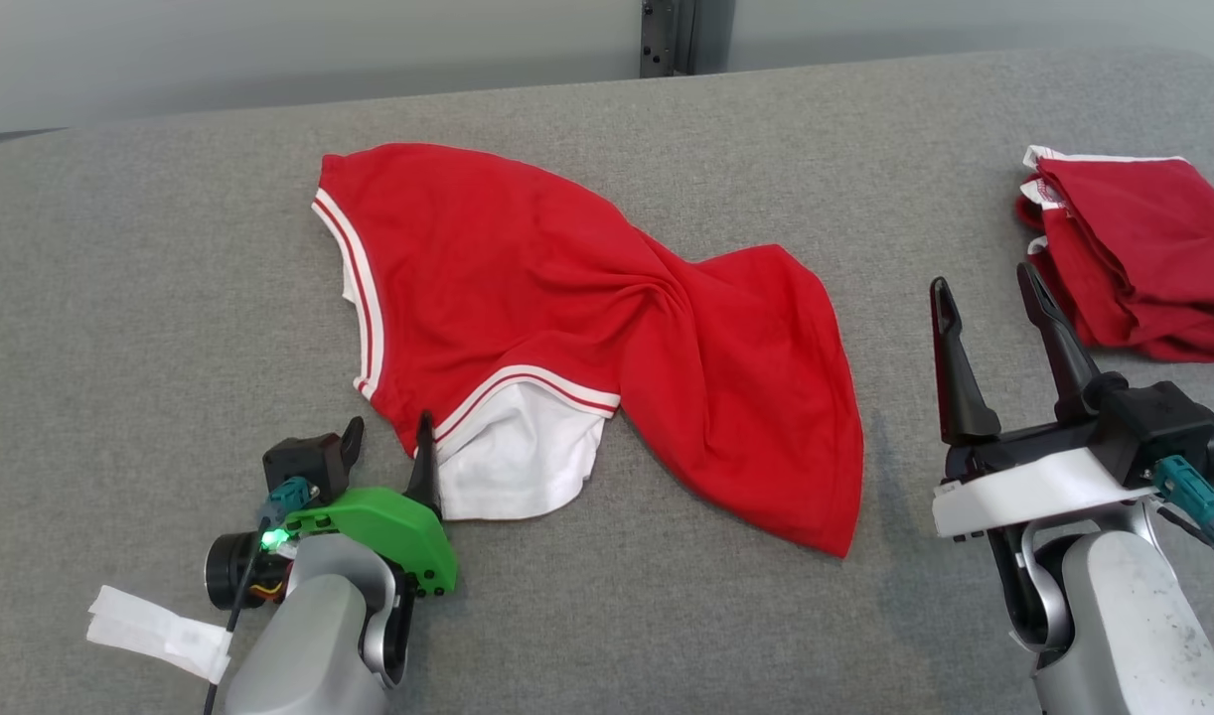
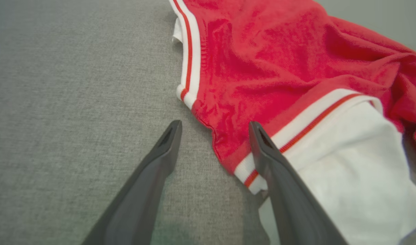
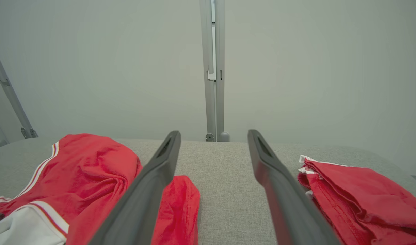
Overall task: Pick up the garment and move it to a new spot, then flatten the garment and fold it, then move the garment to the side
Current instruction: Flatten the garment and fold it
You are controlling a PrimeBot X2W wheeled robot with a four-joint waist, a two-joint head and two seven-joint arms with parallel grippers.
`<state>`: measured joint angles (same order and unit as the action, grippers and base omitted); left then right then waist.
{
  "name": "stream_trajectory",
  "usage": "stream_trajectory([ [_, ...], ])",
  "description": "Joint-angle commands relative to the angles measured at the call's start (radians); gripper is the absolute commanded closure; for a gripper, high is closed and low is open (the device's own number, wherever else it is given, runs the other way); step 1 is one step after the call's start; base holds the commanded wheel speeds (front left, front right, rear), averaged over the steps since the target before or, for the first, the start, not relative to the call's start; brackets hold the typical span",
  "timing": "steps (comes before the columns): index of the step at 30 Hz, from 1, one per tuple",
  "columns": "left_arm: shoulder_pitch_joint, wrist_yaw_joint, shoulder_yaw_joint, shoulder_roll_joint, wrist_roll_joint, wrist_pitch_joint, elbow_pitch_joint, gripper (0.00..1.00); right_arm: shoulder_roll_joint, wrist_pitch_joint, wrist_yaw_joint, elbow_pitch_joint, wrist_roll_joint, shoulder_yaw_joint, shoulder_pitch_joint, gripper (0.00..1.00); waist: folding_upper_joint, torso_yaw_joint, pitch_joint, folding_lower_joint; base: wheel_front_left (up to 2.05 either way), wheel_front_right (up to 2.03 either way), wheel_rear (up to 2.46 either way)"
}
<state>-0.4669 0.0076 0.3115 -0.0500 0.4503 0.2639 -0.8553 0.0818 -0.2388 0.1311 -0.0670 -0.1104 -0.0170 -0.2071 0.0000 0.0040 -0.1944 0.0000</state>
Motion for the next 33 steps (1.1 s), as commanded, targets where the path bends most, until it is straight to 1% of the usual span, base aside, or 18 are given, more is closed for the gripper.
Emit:
stream_trajectory([
  [1,-0.025,0.001,-0.005,-0.004,0.014,-0.004,-0.025,0.00,-0.003,0.006,-0.001,0.013,0.008,-0.002,0.012,0.00,0.0000,-0.019,-0.021,0.0000,0.00,0.00,0.00],
  [3,-0.044,0.012,-0.008,-0.004,0.021,-0.003,-0.064,0.00,-0.006,0.009,-0.001,0.024,0.011,-0.003,0.016,0.00,0.0000,-0.023,-0.027,0.0000,0.00,0.00,0.00],
  [5,-0.057,0.010,-0.005,-0.003,0.027,-0.009,-0.097,0.00,-0.009,0.012,-0.001,0.032,0.012,-0.004,0.016,0.00,0.0000,-0.026,-0.033,0.0000,0.00,0.00,0.00],
  [6,-0.063,0.002,-0.002,-0.003,0.031,-0.009,-0.110,0.08,-0.010,0.013,-0.001,0.035,0.013,-0.005,0.016,0.00,0.0000,-0.027,-0.036,0.0000,0.00,0.00,0.00],
  [7,-0.070,-0.002,0.000,-0.003,0.029,-0.009,-0.120,0.38,-0.011,0.013,-0.001,0.039,0.014,-0.004,0.016,0.00,0.0000,-0.027,-0.039,0.0000,0.00,0.00,0.00],
  [8,-0.078,-0.008,0.003,-0.003,0.027,-0.007,-0.126,0.58,-0.011,0.013,-0.001,0.044,0.016,-0.003,0.017,0.00,0.0000,-0.028,-0.042,0.0000,0.00,0.00,0.00],
  [9,-0.088,-0.013,0.007,-0.002,0.026,-0.006,-0.129,0.75,-0.012,0.012,-0.001,0.047,0.016,-0.001,0.017,0.00,0.0000,-0.028,-0.045,0.0000,0.00,0.00,0.00],
  [10,-0.096,-0.017,0.010,-0.002,0.024,-0.006,-0.129,1.00,-0.012,0.012,-0.001,0.050,0.018,0.001,0.017,0.00,0.0000,-0.028,-0.047,0.0000,0.00,0.00,0.00],
  [12,-0.112,-0.019,0.012,-0.002,0.017,-0.002,-0.120,1.00,-0.013,0.009,-0.001,0.052,0.020,0.005,0.017,0.00,0.0000,-0.027,-0.052,0.0000,0.00,0.00,0.00],
  [14,-0.133,-0.010,0.010,-0.007,0.002,0.001,-0.096,1.00,-0.013,0.007,-0.001,0.054,0.021,0.009,0.017,0.00,0.0000,-0.026,-0.057,0.0000,0.00,0.00,0.00],
  [20,-0.175,0.031,-0.027,-0.069,-0.063,0.001,0.032,1.00,-0.016,0.006,-0.001,0.063,0.022,0.011,0.008,0.00,0.0000,-0.029,-0.083,0.0000,0.00,0.00,0.00],
  [23,-0.210,0.041,-0.038,-0.101,-0.089,0.001,0.067,1.00,-0.018,0.005,-0.001,0.067,0.024,0.010,0.000,0.00,0.0000,-0.038,-0.100,0.0000,0.00,0.00,0.00],
  [27,-0.257,0.042,-0.045,-0.128,-0.108,0.001,0.052,1.00,-0.019,0.002,-0.001,0.068,0.020,0.005,-0.012,0.00,0.0000,-0.060,-0.123,0.0000,0.00,0.00,0.00],
  [31,-0.308,0.045,-0.048,-0.158,-0.115,0.001,-0.008,1.00,-0.020,-0.003,-0.001,0.064,0.014,0.004,-0.030,0.00,0.0000,-0.093,-0.146,0.0000,0.00,0.00,0.00],
  [33,-0.327,0.039,-0.048,-0.168,-0.117,0.001,-0.041,1.00,-0.021,-0.003,-0.001,0.062,0.016,0.013,-0.031,0.00,0.0000,-0.107,-0.154,0.0000,0.00,0.00,0.00],
])
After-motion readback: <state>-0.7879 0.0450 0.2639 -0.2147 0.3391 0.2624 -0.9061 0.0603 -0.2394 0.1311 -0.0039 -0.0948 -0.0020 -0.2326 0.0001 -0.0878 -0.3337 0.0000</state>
